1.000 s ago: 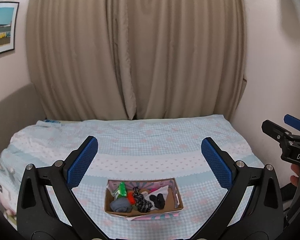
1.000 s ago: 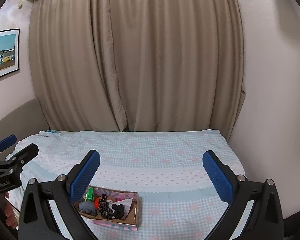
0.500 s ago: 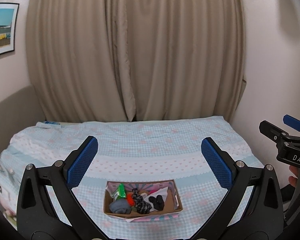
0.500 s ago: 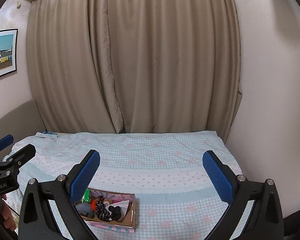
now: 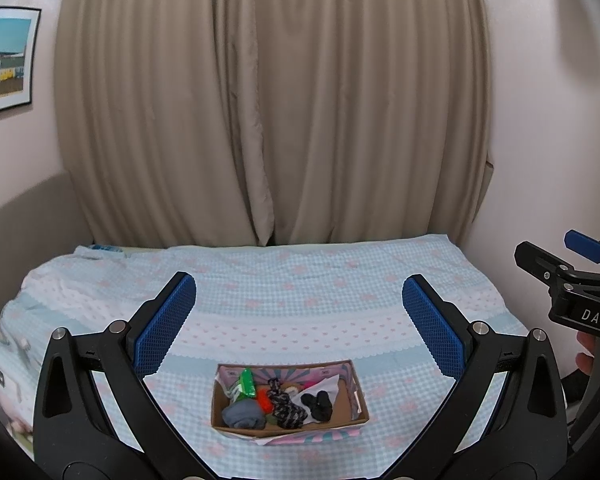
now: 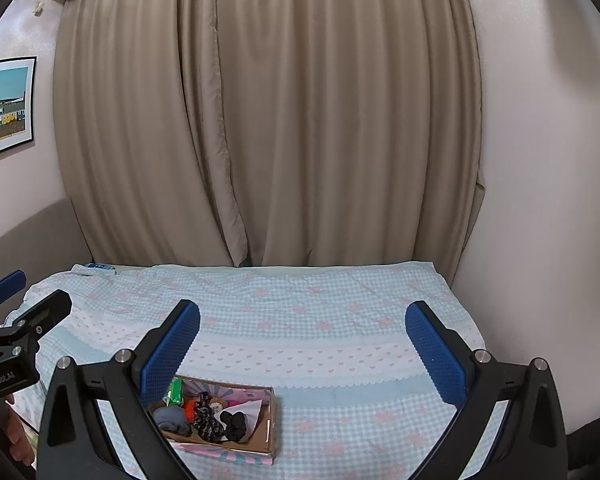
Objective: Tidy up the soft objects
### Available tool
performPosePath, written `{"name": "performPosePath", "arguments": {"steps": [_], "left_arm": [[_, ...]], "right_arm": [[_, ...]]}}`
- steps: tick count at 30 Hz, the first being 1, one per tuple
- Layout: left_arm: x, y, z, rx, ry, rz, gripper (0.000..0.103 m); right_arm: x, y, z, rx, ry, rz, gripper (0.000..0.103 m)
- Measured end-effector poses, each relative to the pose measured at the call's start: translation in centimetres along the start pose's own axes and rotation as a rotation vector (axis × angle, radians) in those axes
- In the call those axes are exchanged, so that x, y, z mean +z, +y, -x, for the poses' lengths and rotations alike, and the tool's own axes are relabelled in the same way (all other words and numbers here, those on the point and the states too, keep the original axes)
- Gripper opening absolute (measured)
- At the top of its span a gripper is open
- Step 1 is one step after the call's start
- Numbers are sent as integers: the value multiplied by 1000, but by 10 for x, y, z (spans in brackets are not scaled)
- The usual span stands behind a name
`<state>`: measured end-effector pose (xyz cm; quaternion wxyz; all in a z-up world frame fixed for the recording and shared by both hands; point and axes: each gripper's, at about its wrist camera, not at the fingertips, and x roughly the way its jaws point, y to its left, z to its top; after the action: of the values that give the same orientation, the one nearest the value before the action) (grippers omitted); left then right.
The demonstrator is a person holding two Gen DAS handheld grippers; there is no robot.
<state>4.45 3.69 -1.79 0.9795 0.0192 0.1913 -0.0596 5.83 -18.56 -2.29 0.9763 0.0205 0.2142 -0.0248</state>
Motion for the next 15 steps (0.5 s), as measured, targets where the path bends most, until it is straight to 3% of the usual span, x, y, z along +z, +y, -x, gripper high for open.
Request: {"name": "performPosePath", "arguments": {"steps": [15], "left_arm": [[1, -1, 7, -1, -16, 2, 103]], "right_arm": [[-4, 2, 3, -7, -11, -6, 102]]}}
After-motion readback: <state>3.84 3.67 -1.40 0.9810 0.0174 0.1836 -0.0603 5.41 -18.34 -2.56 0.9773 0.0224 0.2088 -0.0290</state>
